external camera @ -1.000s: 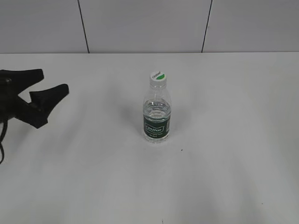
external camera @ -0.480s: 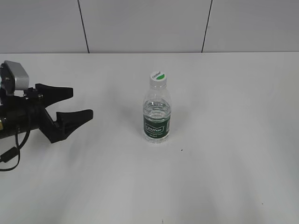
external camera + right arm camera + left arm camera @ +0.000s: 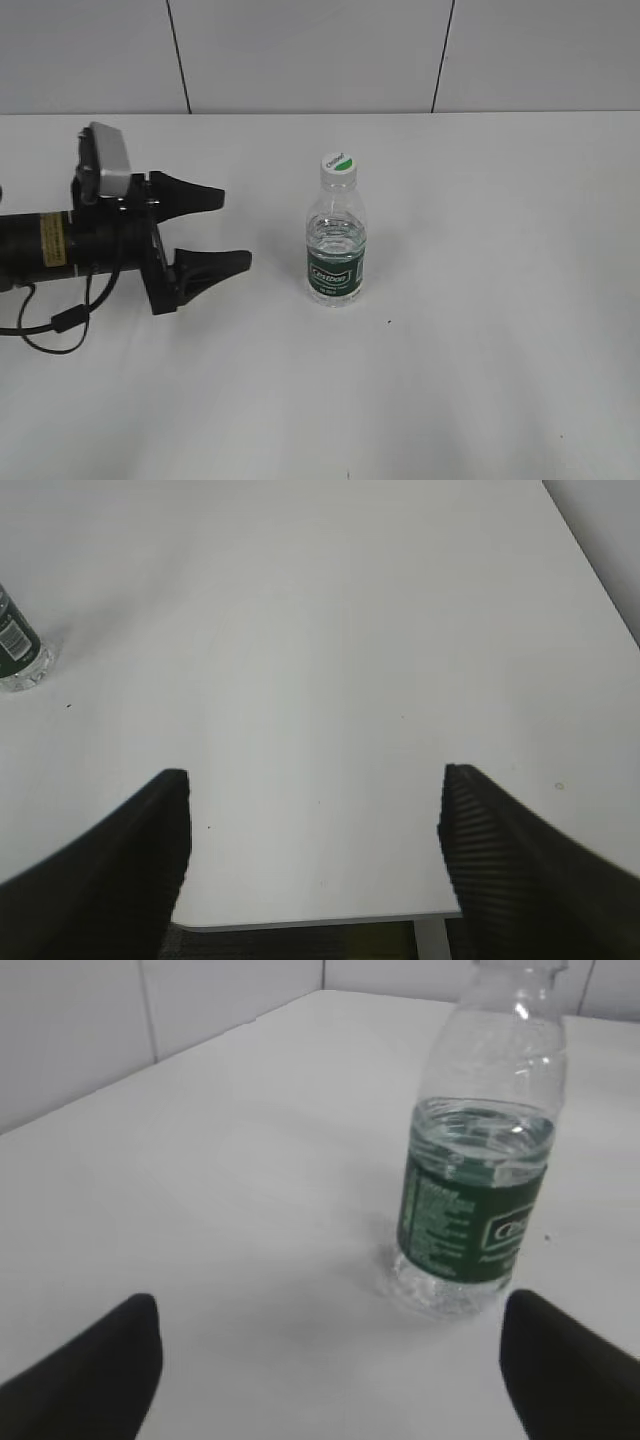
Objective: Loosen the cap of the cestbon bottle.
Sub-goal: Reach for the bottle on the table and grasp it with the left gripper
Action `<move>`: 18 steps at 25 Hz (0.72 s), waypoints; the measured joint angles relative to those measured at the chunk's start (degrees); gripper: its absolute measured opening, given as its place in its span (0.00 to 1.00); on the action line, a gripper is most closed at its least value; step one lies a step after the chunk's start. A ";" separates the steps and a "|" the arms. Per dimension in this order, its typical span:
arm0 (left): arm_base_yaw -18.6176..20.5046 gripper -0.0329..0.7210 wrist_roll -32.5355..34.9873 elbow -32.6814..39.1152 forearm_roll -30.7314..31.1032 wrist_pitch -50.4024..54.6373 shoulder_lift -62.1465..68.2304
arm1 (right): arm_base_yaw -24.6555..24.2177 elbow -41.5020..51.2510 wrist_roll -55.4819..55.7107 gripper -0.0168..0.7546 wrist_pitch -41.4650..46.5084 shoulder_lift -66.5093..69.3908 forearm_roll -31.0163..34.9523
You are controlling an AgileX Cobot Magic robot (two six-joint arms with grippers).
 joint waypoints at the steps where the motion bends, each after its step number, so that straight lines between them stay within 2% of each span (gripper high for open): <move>1: -1.65 0.86 0.00 -0.84 0.13 0.94 0.00 | 0.00 0.00 0.00 0.79 0.00 0.00 0.00; 4: -6.25 0.85 -0.05 -3.20 0.11 5.54 0.04 | 0.00 0.00 0.00 0.79 0.00 0.00 0.00; 8: -10.53 0.85 -0.05 -6.10 -3.98 9.93 1.07 | 0.00 0.00 0.00 0.79 0.00 0.00 0.00; 12: -11.85 0.84 -0.05 -7.91 -7.72 8.91 3.84 | 0.00 0.00 0.00 0.79 0.00 0.00 -0.45; 18: -13.33 0.83 -0.10 -8.23 -8.16 4.21 7.39 | 0.00 0.00 0.00 0.79 0.00 0.00 0.00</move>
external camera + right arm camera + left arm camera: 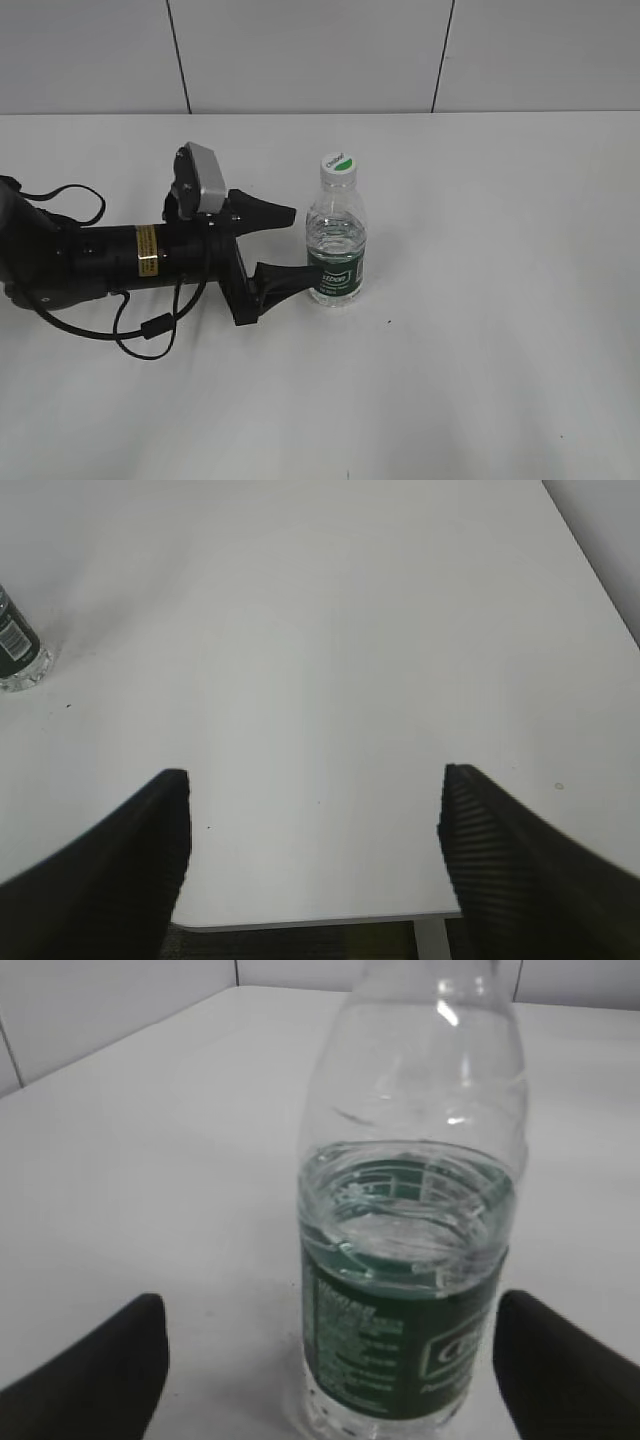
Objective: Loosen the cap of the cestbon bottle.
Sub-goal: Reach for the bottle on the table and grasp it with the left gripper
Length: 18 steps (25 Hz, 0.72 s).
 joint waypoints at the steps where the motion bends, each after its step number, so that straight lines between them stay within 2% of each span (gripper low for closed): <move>1: -0.37 0.83 0.00 -0.12 0.00 -0.12 0.30 | 0.00 0.00 0.00 0.79 0.00 0.00 0.00; 12: -4.79 0.83 -2.20 -5.42 -0.75 -0.02 4.44 | 0.00 0.00 0.00 0.79 0.00 0.00 -0.45; 18: -5.60 0.83 -2.20 -7.08 -1.27 0.41 6.43 | 0.00 0.00 0.00 0.79 0.00 0.00 -0.45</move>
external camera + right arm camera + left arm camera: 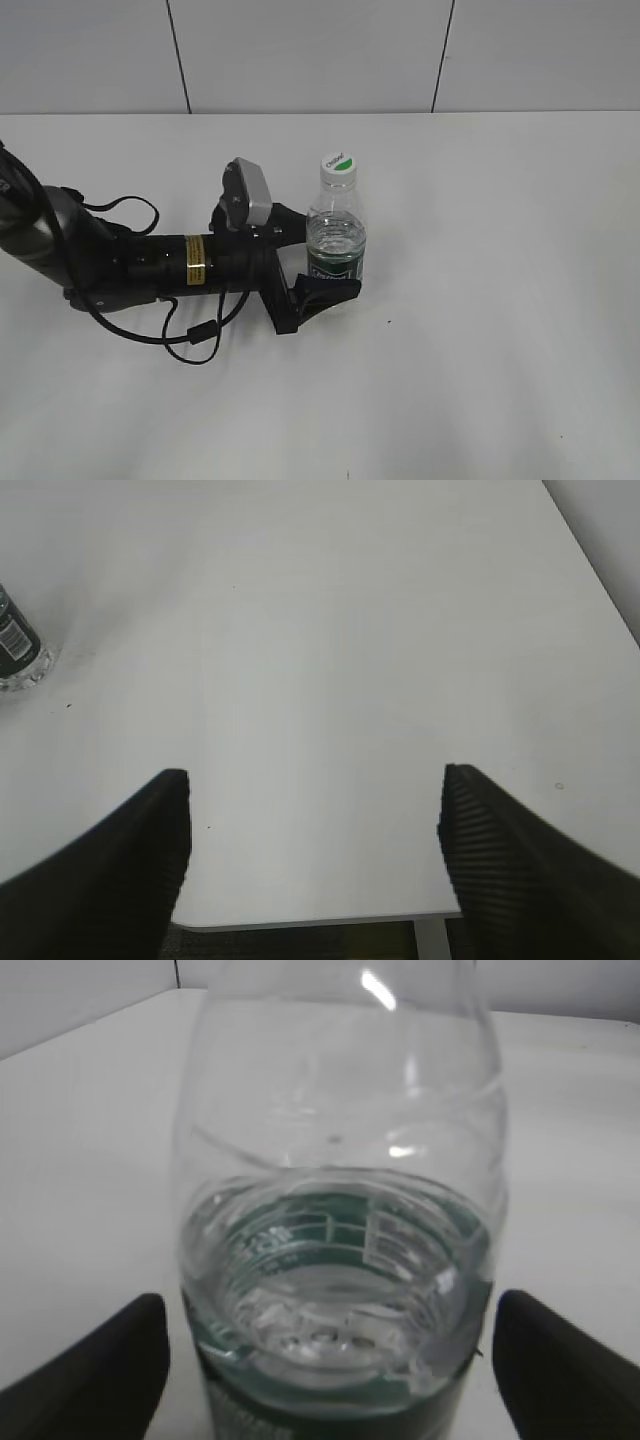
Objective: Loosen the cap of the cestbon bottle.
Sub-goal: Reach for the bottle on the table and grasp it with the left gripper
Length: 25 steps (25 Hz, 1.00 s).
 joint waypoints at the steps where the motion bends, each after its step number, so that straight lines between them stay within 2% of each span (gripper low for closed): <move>1: -0.11 0.83 0.00 -0.11 -0.07 0.00 0.23 | 0.00 0.00 0.00 0.79 0.00 0.00 0.45; 7: -0.38 0.80 -0.17 -0.40 -0.13 0.15 0.38 | 0.00 0.00 0.00 0.79 0.00 0.00 0.45; 14: -0.38 0.61 -0.17 -0.40 -0.24 0.28 0.38 | 0.00 -0.05 0.00 0.79 -0.22 0.00 0.52; 17: -0.38 0.60 -0.17 -0.40 -0.29 0.28 0.38 | 0.00 -1.19 -0.14 0.79 -2.03 0.28 0.82; 20: -0.38 0.60 -0.17 -0.40 -0.30 0.33 0.38 | 0.00 -2.51 -5.45 0.78 -3.19 6.65 5.07; 25: -0.38 0.60 -0.17 -0.40 -0.35 0.33 0.38 | 0.00 -8.66 -18.62 0.72 -6.77 28.73 17.09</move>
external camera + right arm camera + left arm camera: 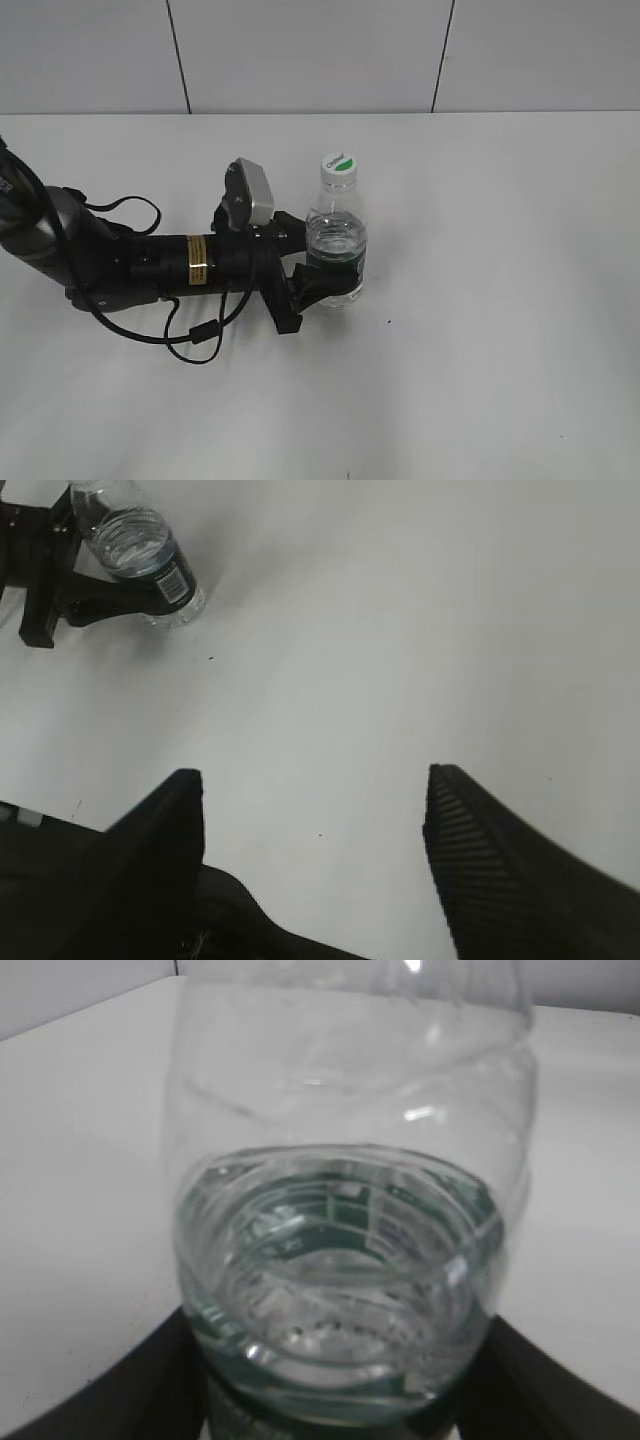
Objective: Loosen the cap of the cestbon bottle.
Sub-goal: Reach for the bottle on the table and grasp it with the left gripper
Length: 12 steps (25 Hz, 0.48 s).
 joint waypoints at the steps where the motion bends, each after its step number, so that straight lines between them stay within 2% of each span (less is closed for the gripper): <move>1: 0.00 0.60 0.00 0.00 0.00 0.00 0.00 | 0.00 -1.64 -2.27 0.70 -0.22 3.92 1.28; 5: 0.00 0.60 0.00 0.00 0.00 0.00 0.00 | 0.00 -11.83 -10.02 0.65 0.95 22.57 5.89; 8: 0.00 0.60 0.00 0.00 0.00 0.05 0.00 | 1.22 -20.32 -12.16 0.63 4.14 32.68 5.59; 12: 0.00 0.60 0.00 0.00 0.06 0.44 0.00 | 8.61 -29.70 -9.83 0.62 5.57 42.55 -0.09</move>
